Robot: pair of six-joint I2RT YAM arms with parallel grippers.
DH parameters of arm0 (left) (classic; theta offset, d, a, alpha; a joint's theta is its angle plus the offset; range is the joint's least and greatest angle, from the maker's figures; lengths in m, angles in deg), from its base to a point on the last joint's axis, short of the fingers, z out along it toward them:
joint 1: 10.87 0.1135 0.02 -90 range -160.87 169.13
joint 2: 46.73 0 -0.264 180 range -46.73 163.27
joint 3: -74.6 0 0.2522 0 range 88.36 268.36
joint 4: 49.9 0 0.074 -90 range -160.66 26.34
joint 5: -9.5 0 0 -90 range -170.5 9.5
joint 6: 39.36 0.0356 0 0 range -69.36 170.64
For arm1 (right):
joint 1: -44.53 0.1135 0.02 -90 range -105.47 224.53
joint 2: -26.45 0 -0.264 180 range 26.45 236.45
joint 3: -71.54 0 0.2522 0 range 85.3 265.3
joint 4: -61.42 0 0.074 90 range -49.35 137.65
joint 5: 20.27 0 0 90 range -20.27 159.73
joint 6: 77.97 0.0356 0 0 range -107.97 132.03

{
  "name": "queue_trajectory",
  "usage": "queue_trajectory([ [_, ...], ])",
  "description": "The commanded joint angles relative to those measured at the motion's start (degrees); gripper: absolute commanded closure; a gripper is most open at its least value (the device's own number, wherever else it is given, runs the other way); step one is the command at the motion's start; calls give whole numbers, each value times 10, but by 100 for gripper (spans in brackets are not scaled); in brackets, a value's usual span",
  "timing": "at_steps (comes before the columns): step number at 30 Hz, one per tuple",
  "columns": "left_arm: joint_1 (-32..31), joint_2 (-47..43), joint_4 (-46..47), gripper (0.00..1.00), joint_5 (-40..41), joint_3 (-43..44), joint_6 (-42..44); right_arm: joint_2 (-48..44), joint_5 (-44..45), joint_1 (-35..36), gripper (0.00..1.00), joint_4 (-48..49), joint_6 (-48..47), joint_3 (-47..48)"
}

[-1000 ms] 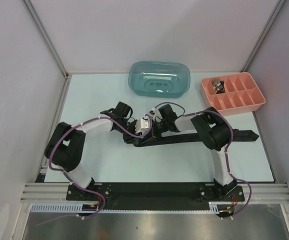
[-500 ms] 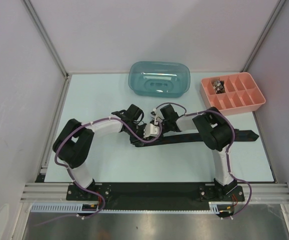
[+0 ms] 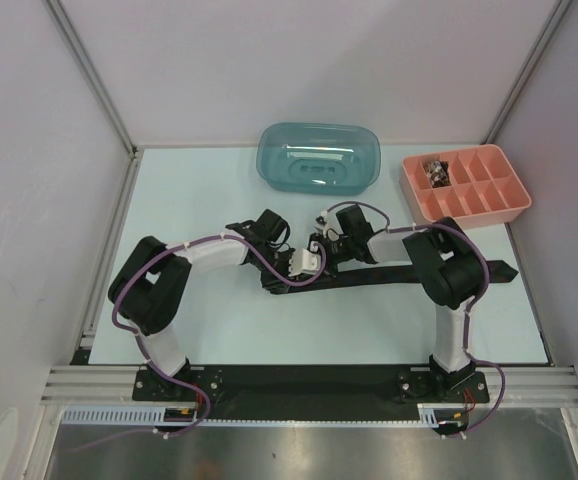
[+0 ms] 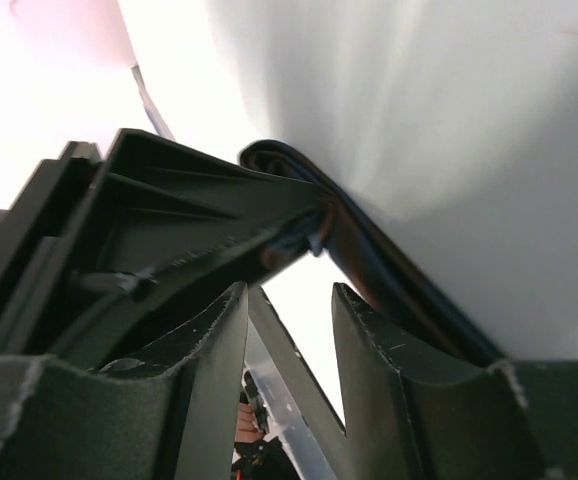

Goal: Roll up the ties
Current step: Roll the tie at the center of the board.

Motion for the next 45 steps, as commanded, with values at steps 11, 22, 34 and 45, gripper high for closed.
queue_trajectory([
  [11,-5,11,-7,62,-7,-12,9,44,12,37,55,125,93,-2],
  [22,-3,11,-8,62,-10,-11,7,80,22,40,74,96,76,22],
  [34,51,-52,4,28,-51,-14,-23,71,29,10,100,-14,-18,30],
  [45,57,-47,10,18,-50,-16,-35,78,39,-12,100,-101,-82,44],
])
